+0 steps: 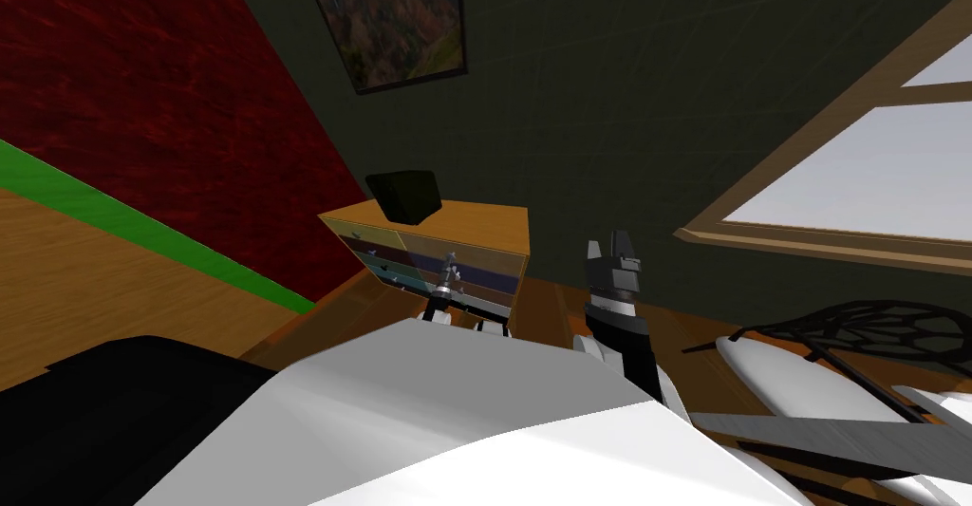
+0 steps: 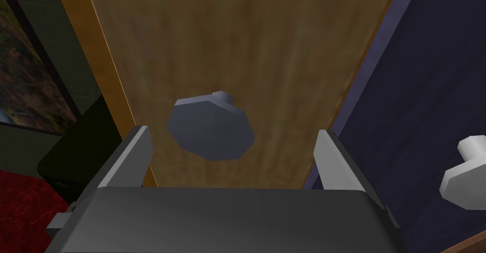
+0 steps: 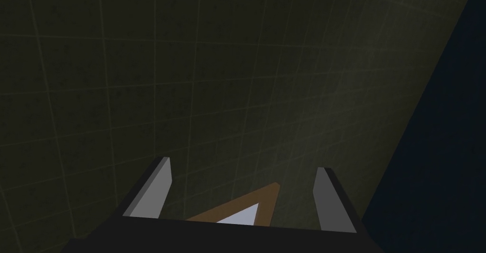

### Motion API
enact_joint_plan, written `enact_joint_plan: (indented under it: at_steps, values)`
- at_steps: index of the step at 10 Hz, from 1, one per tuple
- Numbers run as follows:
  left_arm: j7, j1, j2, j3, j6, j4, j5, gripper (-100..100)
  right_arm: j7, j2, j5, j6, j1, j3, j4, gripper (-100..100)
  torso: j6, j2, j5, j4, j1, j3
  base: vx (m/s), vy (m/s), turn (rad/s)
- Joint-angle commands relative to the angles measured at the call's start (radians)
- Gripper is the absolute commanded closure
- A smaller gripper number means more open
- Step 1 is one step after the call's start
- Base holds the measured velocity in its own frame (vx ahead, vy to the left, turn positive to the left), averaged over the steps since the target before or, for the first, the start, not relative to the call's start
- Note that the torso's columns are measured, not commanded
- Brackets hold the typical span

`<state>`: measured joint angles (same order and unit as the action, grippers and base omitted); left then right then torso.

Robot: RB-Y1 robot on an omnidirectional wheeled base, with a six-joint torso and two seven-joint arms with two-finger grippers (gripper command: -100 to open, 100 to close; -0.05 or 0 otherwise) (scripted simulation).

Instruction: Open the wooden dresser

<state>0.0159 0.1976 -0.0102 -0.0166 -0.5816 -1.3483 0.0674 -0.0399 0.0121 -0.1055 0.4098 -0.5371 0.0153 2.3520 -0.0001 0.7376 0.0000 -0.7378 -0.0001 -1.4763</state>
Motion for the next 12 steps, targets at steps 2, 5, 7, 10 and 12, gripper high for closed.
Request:
enact_joint_plan:
  at_steps: [2, 5, 7, 10, 12]
  values:
    - [-0.002, -0.028, 0.015, 0.035, 0.020, 0.008, 0.012, -100, 0.000, 0.000, 0.000, 0.000, 0.000, 0.000, 0.000, 0, 0.000, 0.002, 0.000, -0.001, 0.001, 0.001, 0.004, -0.005, -0.114]
    - [-0.005, -0.067, 0.005, 0.089, 0.049, 0.016, 0.030, -100, 0.000, 0.000, 0.000, 0.000, 0.000, 0.000, 0.000, 0, 0.003, -0.005, -0.002, -0.002, 0.000, -0.003, -0.045, -0.022, -0.149]
    - [-0.003, -0.035, 0.013, 0.044, 0.025, 0.009, 0.015, 100, 0.000, 0.000, 0.000, 0.000, 0.000, 0.000, 0.000, 0, 0.001, -0.007, -0.001, -0.001, 0.002, -0.004, 0.005, 0.007, 0.081]
    - [-0.003, -0.009, 0.025, 0.009, 0.014, -0.008, 0.003, 100, 0.000, 0.000, 0.000, 0.000, 0.000, 0.000, 0.000, 0, -0.003, -0.004, 0.000, 0.002, 0.004, -0.003, 0.041, 0.011, 0.173]
    - [-0.001, -0.004, 0.024, -0.001, 0.031, -0.025, 0.001, 100, 0.000, 0.000, 0.000, 0.000, 0.000, 0.000, 0.000, 0, -0.001, 0.004, 0.000, -0.001, 0.003, 0.002, -0.116, 0.010, 0.012]
